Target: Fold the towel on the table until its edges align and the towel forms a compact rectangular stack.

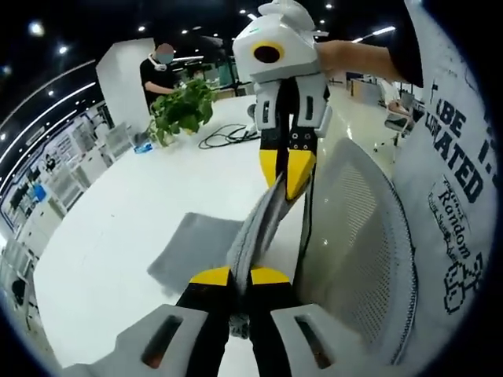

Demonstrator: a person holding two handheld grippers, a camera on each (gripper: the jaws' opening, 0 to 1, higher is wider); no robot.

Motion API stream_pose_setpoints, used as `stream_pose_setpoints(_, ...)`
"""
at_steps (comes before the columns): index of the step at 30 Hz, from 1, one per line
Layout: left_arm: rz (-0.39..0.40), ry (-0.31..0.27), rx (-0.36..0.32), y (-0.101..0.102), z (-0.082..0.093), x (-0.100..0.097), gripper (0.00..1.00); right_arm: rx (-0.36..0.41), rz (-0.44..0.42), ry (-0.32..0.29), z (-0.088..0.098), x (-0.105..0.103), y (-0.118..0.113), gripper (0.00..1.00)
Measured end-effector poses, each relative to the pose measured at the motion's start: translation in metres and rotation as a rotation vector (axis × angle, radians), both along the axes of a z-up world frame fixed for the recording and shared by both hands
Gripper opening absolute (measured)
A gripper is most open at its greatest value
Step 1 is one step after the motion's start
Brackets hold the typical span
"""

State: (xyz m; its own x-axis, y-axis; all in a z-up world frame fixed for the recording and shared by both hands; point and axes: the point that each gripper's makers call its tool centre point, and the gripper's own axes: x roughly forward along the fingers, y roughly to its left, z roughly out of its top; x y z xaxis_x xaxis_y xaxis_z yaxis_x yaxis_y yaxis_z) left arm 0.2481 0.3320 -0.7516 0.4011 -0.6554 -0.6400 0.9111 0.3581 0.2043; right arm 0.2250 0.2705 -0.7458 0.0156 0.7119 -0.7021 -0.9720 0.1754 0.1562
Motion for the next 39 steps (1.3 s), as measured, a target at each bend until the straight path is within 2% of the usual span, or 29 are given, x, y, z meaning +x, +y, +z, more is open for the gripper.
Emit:
stream_pose_setpoints(4, -0.005, -0.015, -0.002, 0.0, 0.005, 0.017, 0.06, 0.018, -0.021, 0.015, 0.006, 0.014, 0.0, 0.03)
stream_pose_setpoints(7, 0.0, -0.022, 0.002, 0.002, 0.007, 0.03, 0.06, 0.043, -0.068, 0.035, 0.01, 0.03, 0.002, 0.03)
stream_pose_setpoints(10, 0.004, -0.015, -0.005, 0.003, 0.007, 0.04, 0.06, 0.046, -0.059, 0.03, 0.012, 0.038, 0.003, 0.03)
stream_pose_setpoints(18, -0.031, -0.005, 0.002, -0.005, 0.0, 0.064, 0.06, 0.027, -0.065, 0.062, 0.006, 0.061, -0.001, 0.03)
stream_pose_setpoints(26, -0.04, -0.013, 0.012, -0.007, 0.003, 0.09, 0.06, 0.061, -0.109, 0.101, 0.007, 0.086, -0.004, 0.03)
stream_pose_setpoints(30, -0.023, 0.017, -0.012, -0.009, -0.003, 0.104, 0.06, 0.072, -0.133, 0.11, 0.002, 0.1, -0.007, 0.03)
stream_pose_setpoints(39, -0.023, 0.038, 0.01, -0.016, -0.026, 0.128, 0.07, 0.04, -0.157, 0.125, -0.02, 0.127, -0.014, 0.03)
